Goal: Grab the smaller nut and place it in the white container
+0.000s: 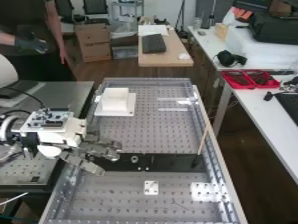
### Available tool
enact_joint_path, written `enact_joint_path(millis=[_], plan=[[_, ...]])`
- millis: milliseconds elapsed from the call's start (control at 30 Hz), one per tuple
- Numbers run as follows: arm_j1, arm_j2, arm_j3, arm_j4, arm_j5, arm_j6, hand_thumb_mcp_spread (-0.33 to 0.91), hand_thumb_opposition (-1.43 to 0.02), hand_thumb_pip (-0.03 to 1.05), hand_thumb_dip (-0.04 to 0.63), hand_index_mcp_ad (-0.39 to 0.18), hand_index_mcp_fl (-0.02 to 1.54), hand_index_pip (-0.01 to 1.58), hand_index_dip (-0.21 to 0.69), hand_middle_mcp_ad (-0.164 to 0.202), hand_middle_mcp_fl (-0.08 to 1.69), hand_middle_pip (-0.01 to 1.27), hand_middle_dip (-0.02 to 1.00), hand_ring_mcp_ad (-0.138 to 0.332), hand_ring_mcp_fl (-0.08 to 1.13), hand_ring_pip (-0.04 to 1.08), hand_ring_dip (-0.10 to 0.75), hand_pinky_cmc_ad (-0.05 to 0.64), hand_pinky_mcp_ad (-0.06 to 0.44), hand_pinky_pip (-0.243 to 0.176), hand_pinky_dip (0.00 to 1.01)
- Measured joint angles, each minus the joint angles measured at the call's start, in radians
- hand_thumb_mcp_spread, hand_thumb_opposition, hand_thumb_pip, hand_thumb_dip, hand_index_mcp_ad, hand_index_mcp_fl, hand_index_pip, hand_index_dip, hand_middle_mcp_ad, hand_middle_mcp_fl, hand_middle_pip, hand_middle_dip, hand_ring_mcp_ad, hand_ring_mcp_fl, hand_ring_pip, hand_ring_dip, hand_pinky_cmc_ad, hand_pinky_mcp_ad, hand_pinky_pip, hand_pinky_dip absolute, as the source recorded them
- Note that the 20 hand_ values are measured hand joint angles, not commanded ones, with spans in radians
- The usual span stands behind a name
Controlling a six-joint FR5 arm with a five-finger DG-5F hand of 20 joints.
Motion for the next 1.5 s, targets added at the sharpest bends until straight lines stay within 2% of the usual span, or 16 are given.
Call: enact_joint_path(millis=[100, 200, 633, 1300, 1500], plan=[[-0.001, -0.008, -0.009, 0.021, 0.004, 0.002, 0.39, -0.82, 0.72, 0.188, -0.112, 0.06, 1.55, 0.202, 0.063, 0.05, 0.12, 0.23, 0.127, 0.0, 0.08, 0.099, 0.379, 0.309, -0.028, 0.18], [-0.004, -0.014, -0.019, 0.043, 0.005, 0.001, 0.39, -0.82, 0.72, 0.188, -0.112, 0.06, 1.55, 0.202, 0.063, 0.05, 0.13, 0.24, 0.127, 0.0, 0.09, 0.113, 0.379, 0.312, -0.01, 0.18], [-0.017, -0.052, -0.037, 0.102, -0.003, -0.033, 0.39, -0.82, 0.72, 0.204, -0.119, 0.06, 1.55, 0.202, 0.065, 0.11, 0.12, 0.24, 0.127, 0.0, 0.08, 0.119, 0.379, 0.312, -0.01, 0.18], [-0.032, -0.086, -0.012, 0.095, -0.026, -0.083, 0.4, -0.82, 0.72, 0.206, -0.12, 0.02, 1.55, 0.199, 0.063, 0.09, 0.13, 0.24, 0.127, 0.0, 0.09, 0.124, 0.384, 0.312, 0.003, 0.18], [-0.031, -0.088, -0.008, 0.095, -0.03, -0.091, 0.4, -0.82, 0.72, 0.206, -0.122, 0.02, 1.55, 0.195, 0.063, 0.09, 0.12, 0.24, 0.127, 0.0, 0.08, 0.124, 0.365, 0.312, 0.003, 0.18]])
